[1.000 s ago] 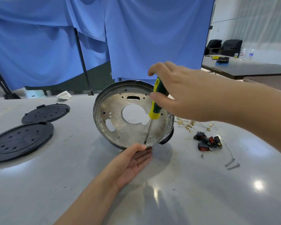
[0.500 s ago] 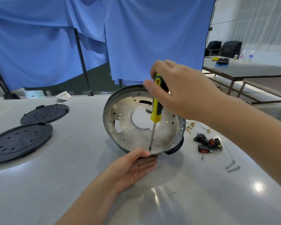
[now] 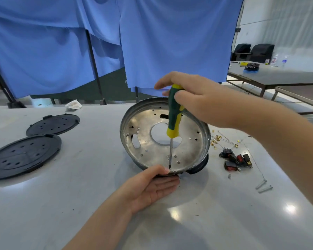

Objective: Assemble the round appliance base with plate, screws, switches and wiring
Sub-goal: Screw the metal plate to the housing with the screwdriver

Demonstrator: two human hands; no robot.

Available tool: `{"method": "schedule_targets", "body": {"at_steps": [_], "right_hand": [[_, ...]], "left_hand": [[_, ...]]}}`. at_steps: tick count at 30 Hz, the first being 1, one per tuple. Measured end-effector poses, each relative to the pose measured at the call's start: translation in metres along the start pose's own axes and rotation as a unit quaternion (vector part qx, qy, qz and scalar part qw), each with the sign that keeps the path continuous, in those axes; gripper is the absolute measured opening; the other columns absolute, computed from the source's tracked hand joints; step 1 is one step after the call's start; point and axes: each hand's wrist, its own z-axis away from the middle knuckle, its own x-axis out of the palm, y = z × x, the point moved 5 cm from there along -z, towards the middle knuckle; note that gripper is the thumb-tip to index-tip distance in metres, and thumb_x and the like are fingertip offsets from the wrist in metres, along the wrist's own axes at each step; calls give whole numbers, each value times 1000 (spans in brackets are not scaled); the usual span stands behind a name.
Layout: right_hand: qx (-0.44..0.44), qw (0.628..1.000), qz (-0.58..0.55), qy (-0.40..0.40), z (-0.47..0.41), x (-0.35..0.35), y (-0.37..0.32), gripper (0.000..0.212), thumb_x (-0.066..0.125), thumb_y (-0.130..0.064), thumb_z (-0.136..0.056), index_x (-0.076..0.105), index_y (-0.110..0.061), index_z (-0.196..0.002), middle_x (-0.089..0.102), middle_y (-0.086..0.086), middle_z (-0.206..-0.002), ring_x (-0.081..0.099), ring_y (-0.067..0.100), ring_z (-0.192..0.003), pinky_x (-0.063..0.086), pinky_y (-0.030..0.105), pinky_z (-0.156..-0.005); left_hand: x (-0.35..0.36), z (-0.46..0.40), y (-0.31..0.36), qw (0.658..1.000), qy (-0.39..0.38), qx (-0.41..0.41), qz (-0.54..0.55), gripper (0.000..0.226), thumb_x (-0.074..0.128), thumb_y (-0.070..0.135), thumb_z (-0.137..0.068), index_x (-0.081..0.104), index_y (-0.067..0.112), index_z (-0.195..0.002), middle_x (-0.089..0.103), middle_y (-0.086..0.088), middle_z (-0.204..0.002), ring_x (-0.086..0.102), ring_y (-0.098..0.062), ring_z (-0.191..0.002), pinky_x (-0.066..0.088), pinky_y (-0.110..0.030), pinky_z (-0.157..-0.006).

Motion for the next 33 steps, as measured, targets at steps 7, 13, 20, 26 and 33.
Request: {"method": "schedule_targets", "body": {"at_steps": [7, 13, 20, 26, 33], "right_hand": [[-42, 943, 308, 116, -1, -1, -11, 48, 34, -63, -91, 51, -19, -89, 52, -4, -76, 49, 14, -65, 36, 29, -57], [-12, 999, 7, -30, 1, 2, -7, 19, 47, -31, -97, 53, -30, -115, 65, -4, -101, 63, 14, -90, 51, 33, -82], [-25, 917, 371, 147, 13, -9, -16, 59, 38, -71, -83, 32, -16, -64, 35, -1, -48, 31, 16, -42, 25, 29, -46], [-45, 946, 310, 81, 17, -1, -14, 43, 30, -60, -91, 42, -23, -108, 48, -8, -83, 49, 17, -58, 31, 28, -48], [2, 971, 233, -57, 16, -10, -7, 13, 40, -35, -97, 43, -32, -109, 47, -11, -96, 49, 7, -72, 37, 20, -61]], "left_hand": [[0, 1, 0, 1000, -6, -8, -18, 36, 78, 16, -50, 79, 4, -84, 69, -22, -116, 67, -30, -110, 58, -35, -85], [-1, 0, 0, 1000, 2, -7, -18, 53, 78, 17, -49, 71, 1, -99, 69, -21, -116, 68, -29, -109, 58, -35, -85], [-2, -1, 0, 1000, 12, -6, -13, 63, 77, 17, -49, 67, -2, -108, 69, -21, -116, 68, -28, -108, 54, -36, -89], [-3, 0, 0, 1000, 20, -8, -2, 67, 78, 18, -47, 64, -2, -110, 70, -21, -114, 69, -28, -106, 58, -34, -82], [-4, -1, 1, 1000, 24, -10, -1, 68, 79, 17, -48, 64, -2, -112, 70, -20, -115, 69, -27, -106, 60, -33, -82]]}}
